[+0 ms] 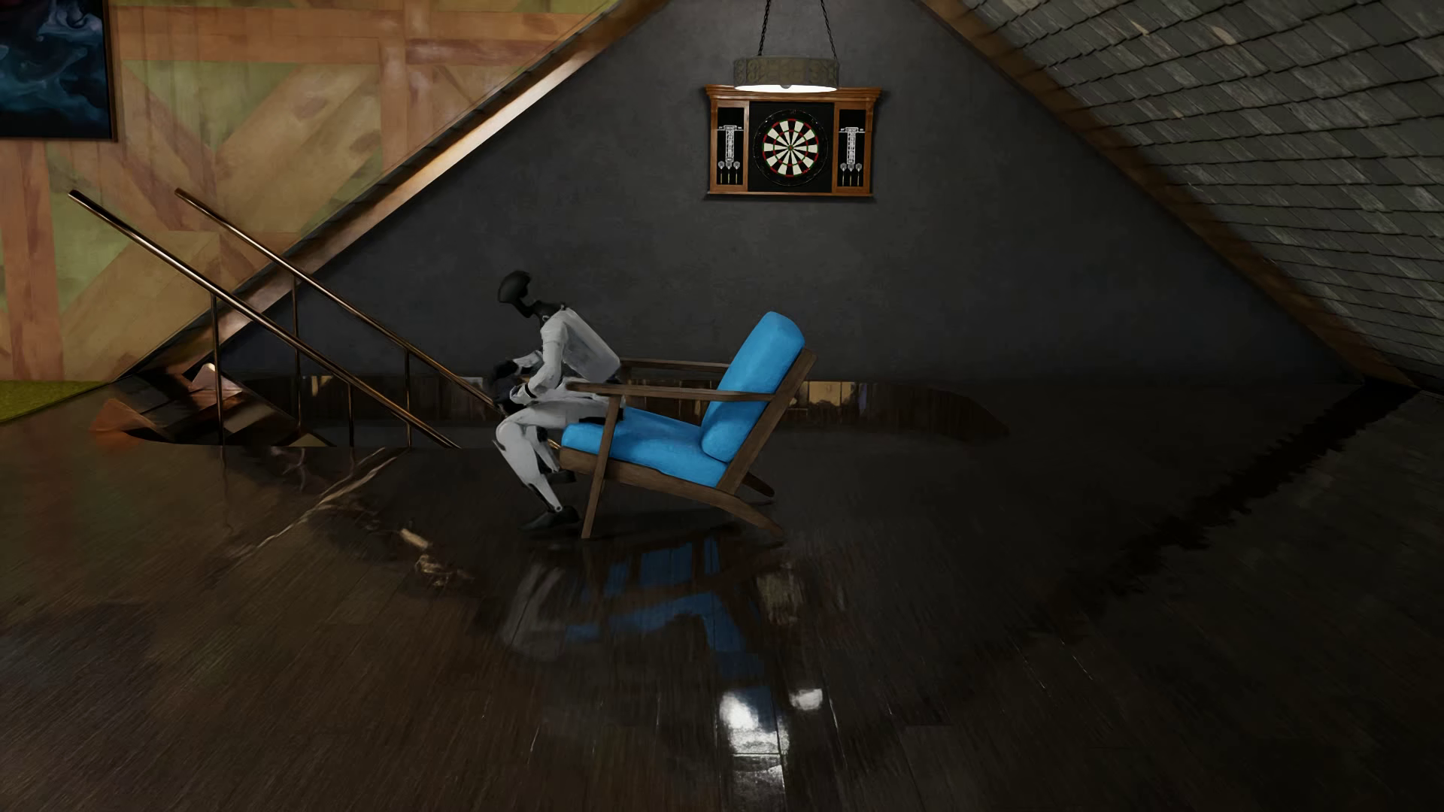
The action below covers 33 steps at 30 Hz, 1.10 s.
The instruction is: Get off of the chair
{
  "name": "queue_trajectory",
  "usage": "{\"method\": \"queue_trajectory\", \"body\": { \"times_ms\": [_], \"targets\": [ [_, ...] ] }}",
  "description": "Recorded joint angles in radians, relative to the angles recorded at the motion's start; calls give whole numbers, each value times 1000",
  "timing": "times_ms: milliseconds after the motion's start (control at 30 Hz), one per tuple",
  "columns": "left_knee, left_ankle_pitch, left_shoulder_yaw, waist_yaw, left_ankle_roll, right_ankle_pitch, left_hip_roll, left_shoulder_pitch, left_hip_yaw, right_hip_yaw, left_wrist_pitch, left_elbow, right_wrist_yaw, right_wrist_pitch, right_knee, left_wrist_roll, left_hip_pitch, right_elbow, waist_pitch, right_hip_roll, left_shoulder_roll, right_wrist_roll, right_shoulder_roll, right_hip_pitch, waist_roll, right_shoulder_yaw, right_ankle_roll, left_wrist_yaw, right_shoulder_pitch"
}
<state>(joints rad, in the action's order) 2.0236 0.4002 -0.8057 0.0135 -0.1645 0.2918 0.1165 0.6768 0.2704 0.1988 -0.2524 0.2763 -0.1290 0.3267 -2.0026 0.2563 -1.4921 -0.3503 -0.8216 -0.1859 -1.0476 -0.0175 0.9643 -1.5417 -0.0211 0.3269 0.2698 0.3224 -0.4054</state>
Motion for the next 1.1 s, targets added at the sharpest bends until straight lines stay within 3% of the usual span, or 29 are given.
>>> {"method": "queue_trajectory", "body": {
  "times_ms": [33,100,167,200,267,367,467,533,600,633,667,733,800,867,1000,1100],
  "targets": [
    [-3,8,-214,0,-6,8,3,225,-1,0,-23,3,-25,25,2,-11,-23,-6,-17,4,-28,30,68,-24,1,132,-1,-40,-131],
    [-19,23,-567,-1,-9,24,2,603,-4,-5,-51,13,-66,47,18,-52,-50,8,-63,9,-39,82,148,-53,3,375,-9,46,-433],
    [-51,34,-727,-1,-3,41,-5,777,-8,-11,-66,14,-138,78,52,-70,-52,23,-96,16,-11,104,156,-56,6,608,-9,127,-690],
    [-79,34,-738,-1,4,42,-12,788,-12,-17,-66,5,-137,79,81,-63,-48,23,-101,27,3,102,151,-54,6,667,-18,138,-748],
    [-170,23,-673,-3,20,36,-21,732,-27,-27,-64,-54,-134,68,172,-41,-11,71,-101,52,45,80,91,-19,4,671,-40,132,-749],
    [-390,-19,-508,-4,44,0,-23,546,-64,-62,-66,-254,-59,43,397,26,119,262,-62,79,162,-9,-50,120,7,595,-80,39,-635],
    [-666,-82,-334,-9,72,-64,-16,356,-111,-105,-89,-598,89,19,690,131,328,591,0,108,372,-150,-270,345,7,524,-121,-103,-535],
    [-855,-126,-229,-9,84,-112,-7,255,-149,-132,-103,-878,203,10,895,193,494,872,60,123,546,-247,-440,521,8,480,-138,-240,-479],
    [-1035,-173,-169,-15,86,-168,4,164,-199,-167,-106,-1099,262,-8,1096,257,666,1154,128,128,682,-350,-605,706,9,459,-145,-356,-426],
    [-1129,-198,-138,-14,90,-199,4,116,-218,-182,-86,-1161,316,-35,1197,269,755,1255,172,132,728,-385,-671,798,15,447,-145,-442,-392],
    [-1221,-218,-89,-11,96,-230,8,56,-240,-195,-30,-1217,355,-72,1303,227,850,1314,218,143,761,-400,-720,897,22,435,-148,-485,-347],
    [-1399,-255,14,-3,124,-284,-10,-83,-279,-214,70,-1260,394,-132,1516,120,1039,1356,317,168,789,-362,-755,1105,31,378,-172,-500,-225],
    [-1560,-283,100,-2,152,-324,-41,-218,-314,-228,76,-1213,381,-169,1695,46,1209,1362,426,182,758,-273,-743,1289,38,297,-193,-518,-82],
    [-1684,-298,172,-2,165,-350,-60,-340,-339,-249,72,-1135,344,-190,1842,16,1341,1357,540,187,709,-186,-711,1438,38,212,-201,-517,53],
    [-1833,-295,362,11,165,-328,-69,-529,-397,-287,53,-1135,285,-164,1957,-23,1560,1399,674,189,659,-146,-683,1645,44,69,-183,-483,237],
    [-1870,-271,446,21,164,-315,-65,-596,-430,-308,122,-1331,278,-189,1999,-73,1665,1535,729,195,685,-148,-697,1747,54,28,-169,-389,287]
  ]
}}
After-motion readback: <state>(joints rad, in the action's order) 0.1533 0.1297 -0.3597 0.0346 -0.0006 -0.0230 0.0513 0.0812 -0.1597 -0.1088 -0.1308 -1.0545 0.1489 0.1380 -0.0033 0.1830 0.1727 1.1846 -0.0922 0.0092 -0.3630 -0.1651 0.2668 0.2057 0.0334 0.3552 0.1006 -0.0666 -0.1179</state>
